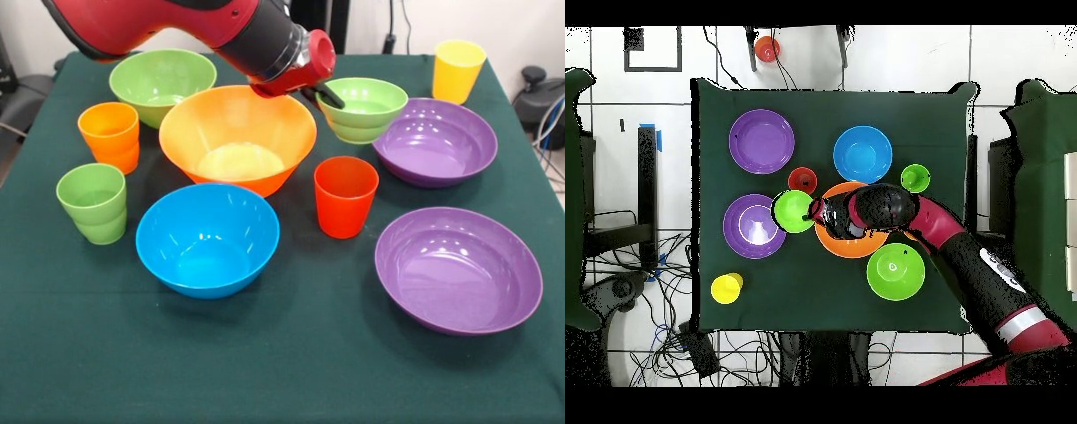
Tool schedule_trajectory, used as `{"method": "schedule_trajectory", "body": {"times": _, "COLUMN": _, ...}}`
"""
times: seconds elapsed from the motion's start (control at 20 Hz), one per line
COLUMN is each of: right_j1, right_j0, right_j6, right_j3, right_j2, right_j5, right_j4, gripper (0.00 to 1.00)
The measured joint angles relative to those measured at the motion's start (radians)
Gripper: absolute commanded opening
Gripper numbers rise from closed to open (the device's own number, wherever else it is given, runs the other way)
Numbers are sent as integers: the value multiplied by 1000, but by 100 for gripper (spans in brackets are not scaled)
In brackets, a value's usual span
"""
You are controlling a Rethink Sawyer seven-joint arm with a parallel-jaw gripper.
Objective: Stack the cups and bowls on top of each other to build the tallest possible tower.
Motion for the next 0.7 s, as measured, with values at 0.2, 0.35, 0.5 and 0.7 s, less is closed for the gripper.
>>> {"method": "schedule_trajectory", "body": {"times": 0.2, "right_j1": 0, "right_j0": 2, "right_j6": 0, "right_j3": 0, "right_j2": 0, "right_j5": 0, "right_j4": 0, "gripper": 0}}
{"method": "schedule_trajectory", "body": {"times": 0.35, "right_j1": -3, "right_j0": 5, "right_j6": 0, "right_j3": 1, "right_j2": 1, "right_j5": 0, "right_j4": 0, "gripper": 0}}
{"method": "schedule_trajectory", "body": {"times": 0.5, "right_j1": -12, "right_j0": 4, "right_j6": 0, "right_j3": 7, "right_j2": 2, "right_j5": -2, "right_j4": 0, "gripper": 0}}
{"method": "schedule_trajectory", "body": {"times": 0.7, "right_j1": -60, "right_j0": 4, "right_j6": 0, "right_j3": 49, "right_j2": 10, "right_j5": -22, "right_j4": 0, "gripper": 0}}
